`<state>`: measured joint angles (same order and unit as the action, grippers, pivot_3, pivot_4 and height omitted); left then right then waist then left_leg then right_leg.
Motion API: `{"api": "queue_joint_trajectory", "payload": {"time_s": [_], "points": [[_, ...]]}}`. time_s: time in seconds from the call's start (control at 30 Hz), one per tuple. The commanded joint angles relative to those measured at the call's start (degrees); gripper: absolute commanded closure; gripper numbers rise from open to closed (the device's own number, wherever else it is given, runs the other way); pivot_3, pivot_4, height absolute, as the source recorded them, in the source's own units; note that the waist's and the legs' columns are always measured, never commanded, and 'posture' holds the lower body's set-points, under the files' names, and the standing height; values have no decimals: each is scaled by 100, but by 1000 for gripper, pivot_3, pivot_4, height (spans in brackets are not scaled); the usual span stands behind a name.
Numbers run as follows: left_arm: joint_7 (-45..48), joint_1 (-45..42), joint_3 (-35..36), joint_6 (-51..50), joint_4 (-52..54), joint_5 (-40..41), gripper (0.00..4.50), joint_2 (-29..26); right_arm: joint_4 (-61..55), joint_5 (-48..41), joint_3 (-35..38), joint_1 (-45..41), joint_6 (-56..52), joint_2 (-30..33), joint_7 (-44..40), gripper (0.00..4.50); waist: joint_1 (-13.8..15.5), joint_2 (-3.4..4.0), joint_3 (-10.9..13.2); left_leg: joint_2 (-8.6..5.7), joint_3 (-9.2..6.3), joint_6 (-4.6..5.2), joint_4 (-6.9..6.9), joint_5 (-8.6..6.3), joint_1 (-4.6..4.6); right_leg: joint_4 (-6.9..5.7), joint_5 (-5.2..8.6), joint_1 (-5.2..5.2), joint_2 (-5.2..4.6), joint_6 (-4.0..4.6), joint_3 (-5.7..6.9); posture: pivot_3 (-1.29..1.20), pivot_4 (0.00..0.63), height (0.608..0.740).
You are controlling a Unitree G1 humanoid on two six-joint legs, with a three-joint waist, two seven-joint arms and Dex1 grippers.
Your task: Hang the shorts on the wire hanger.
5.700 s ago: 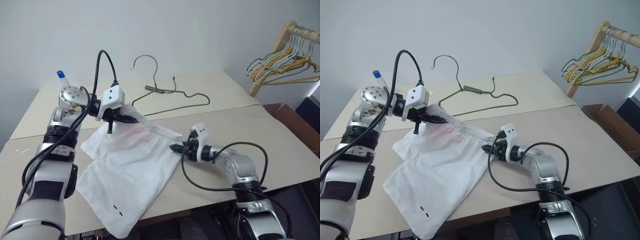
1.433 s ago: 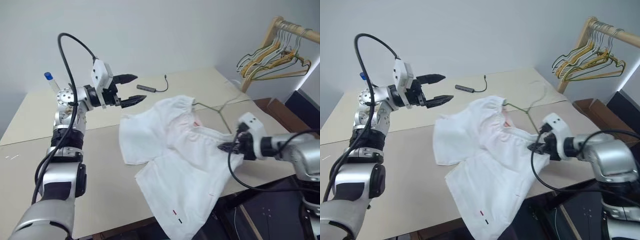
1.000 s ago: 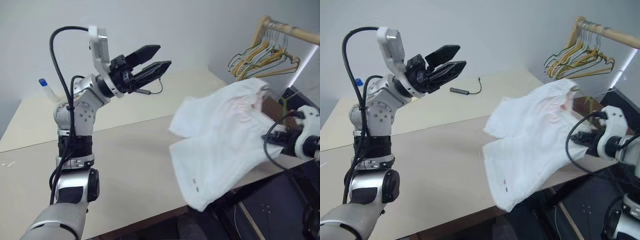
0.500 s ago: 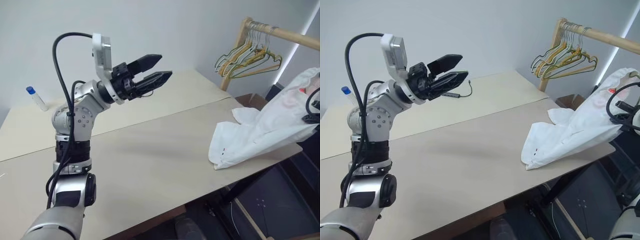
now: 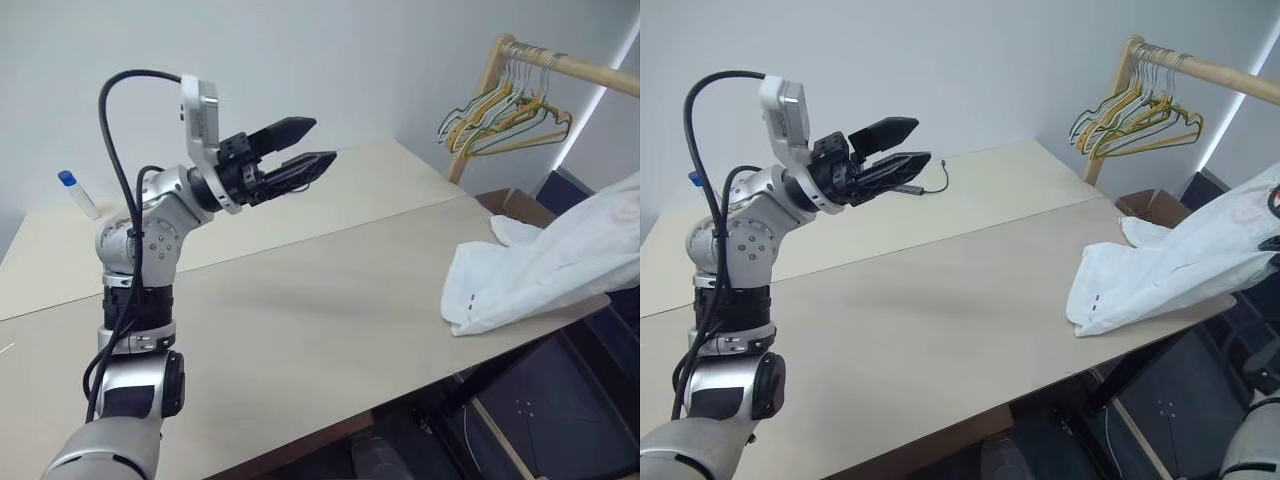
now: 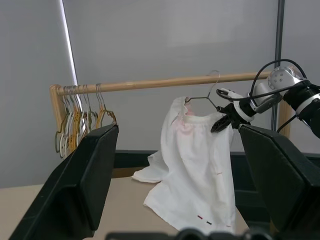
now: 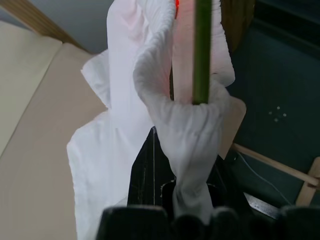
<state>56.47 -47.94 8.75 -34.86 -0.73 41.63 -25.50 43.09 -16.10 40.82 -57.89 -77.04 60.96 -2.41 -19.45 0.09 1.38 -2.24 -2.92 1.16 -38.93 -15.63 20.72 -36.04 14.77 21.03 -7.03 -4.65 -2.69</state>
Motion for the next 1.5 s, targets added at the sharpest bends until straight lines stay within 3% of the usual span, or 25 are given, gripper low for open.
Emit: {"api": "queue_joint_trajectory", "payload": {"time_s": [0.03, 0.2, 0.47, 0.5, 0.67, 1.0, 1.1, 1.17, 1.27, 1.4, 1.5], "points": [[22, -48, 11, 123, 176, -5, 333, -88, 109, -49, 49, -334, 434, 255, -11, 4500, -3, 2, 2, -1, 1, 0, 0, 0, 0, 0, 1, 0, -1, -1, -1, -312, 0, 740], [49, -14, -24, 133, 211, -29, 333, -126, 924, 101, 126, -377, 867, 308, 459, 4500, -16, -6, 10, -2, 6, 1, 7, -1, -16, 3, 2, -11, -1, -3, -3, -309, 0, 740], [41, 44, -24, 92, 305, -6, 298, -233, 1371, 62, 89, -235, 1159, 179, 758, 2010, -19, -11, 22, -2, 10, 9, 17, -14, -50, 32, 25, -88, -3, -39, -4, -293, 0, 740], [37, 46, -16, 85, 317, -3, 298, -250, 1339, 68, 50, -201, 1242, 178, 735, 1531, -17, -11, 22, -2, 9, 9, 17, -14, -50, 33, 25, -88, -3, -39, -1, -292, 0, 740], [-14, 39, 27, 66, 329, 13, 298, -309, 561, 299, -284, 131, 2013, 12, 934, 19, -4, -10, 22, -2, 8, 11, 14, -15, -50, 36, 25, -87, -5, -39, 0, -288, 0, 740], [13, 29, 20, 90, 292, 11, 298, -372, -2394, 1460, -775, 1663, 4427, -1164, 2534, 19, 5, -4, 18, -2, 4, 10, 9, -15, -53, 24, 18, -83, -9, -37, -5, -292, 0, 740], [14, 45, -11, 150, 279, -39, 298, -368, -3228, 1659, -918, 2132, 5171, -1649, 2676, 19, 3, -5, 18, -3, 1, 11, 5, -15, -57, 21, 10, -74, -10, -25, -4, -289, 0, 740], [-42, 88, -44, 230, 272, -153, 298, -372, -3904, 1735, -1127, 2473, 5936, -1892, 2444, 19, 3, -5, 18, -3, 2, 11, 4, -15, -58, 19, 9, -74, -10, -25, -7, -282, 0, 740], [-140, 295, -119, 462, 356, -457, 298, -444, -4785, 1155, -1631, 2825, 6800, -2006, 994, 19, -1, 1, 18, -4, 0, 11, 6, -15, -66, 18, 10, -74, -10, -26, -7, -256, 0, 740], [86, 1107, -340, 874, 758, -911, 298, -762, -5024, -182, -2410, 2836, 6471, -2116, -1384, 19, -7, -16, 21, 3, 0, 10, 10, -16, -89, 20, 10, -89, 1, -27, -10, -189, 0, 740], [297, 1942, -583, 1425, 1122, -1491, 298, -1201, -4725, -274, -3233, 2752, 6535, -1962, -2878, 19, 101, -31, 24, 11, -4, 5, 10, -19, -96, 22, 7, -91, 11, -21, -9, -117, 0, 740]]}}
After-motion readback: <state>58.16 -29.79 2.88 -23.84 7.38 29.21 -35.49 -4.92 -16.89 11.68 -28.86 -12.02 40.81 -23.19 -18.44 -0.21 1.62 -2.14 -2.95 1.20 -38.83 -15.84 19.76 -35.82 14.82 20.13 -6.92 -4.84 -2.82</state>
